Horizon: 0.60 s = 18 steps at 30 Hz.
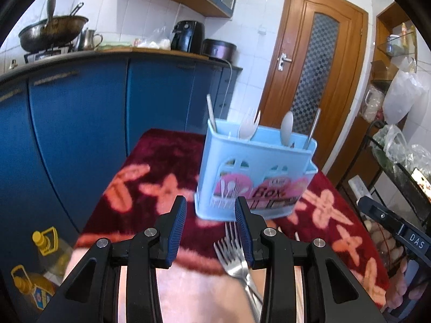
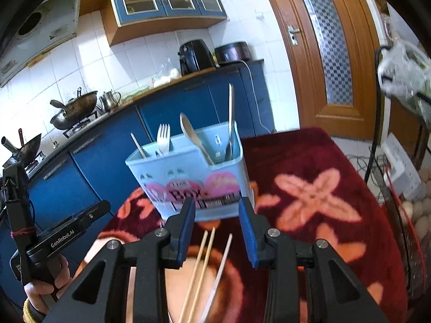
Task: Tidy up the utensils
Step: 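Move both tools back toward the forks and chopsticks on the blanket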
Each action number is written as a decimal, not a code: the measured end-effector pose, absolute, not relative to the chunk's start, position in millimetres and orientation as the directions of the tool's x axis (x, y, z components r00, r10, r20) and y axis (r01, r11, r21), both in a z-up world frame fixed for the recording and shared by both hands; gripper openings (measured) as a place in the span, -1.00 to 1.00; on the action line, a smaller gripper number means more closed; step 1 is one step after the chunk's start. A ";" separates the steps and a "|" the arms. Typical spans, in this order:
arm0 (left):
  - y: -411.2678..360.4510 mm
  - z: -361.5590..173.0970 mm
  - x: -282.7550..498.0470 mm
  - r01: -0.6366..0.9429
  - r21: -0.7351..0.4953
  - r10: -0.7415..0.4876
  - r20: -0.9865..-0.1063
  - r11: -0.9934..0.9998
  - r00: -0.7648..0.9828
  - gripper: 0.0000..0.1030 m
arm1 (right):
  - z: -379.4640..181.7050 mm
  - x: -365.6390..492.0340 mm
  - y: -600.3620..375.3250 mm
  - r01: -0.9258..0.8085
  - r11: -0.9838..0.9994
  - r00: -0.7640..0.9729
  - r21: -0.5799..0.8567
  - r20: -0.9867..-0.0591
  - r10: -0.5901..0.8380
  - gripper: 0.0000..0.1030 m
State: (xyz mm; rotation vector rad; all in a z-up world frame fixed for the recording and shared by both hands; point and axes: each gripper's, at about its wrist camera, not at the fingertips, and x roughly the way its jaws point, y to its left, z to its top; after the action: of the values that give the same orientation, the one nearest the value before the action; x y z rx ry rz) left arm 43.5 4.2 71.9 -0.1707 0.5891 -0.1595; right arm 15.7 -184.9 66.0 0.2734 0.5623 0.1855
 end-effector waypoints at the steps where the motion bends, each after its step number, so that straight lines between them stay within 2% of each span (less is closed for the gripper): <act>1: 4.4 69.4 43.3 0.101 -0.206 -0.199 -0.542 0.973 0.816 -0.26 | 61.6 15.7 -184.4 -0.096 0.947 0.823 0.308 -0.510 0.249 -0.29; 18: -2.9 12.2 62.9 0.131 -0.302 -0.305 -0.652 0.944 0.694 -0.26 | 1.3 26.6 -172.9 -0.071 0.942 0.703 0.327 -0.654 0.280 -0.29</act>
State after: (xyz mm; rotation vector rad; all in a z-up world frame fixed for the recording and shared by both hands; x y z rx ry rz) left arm 62.9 -2.9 12.2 -0.2406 0.7676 -0.2458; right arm 26.6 -172.9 1.3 0.2882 0.7698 0.1978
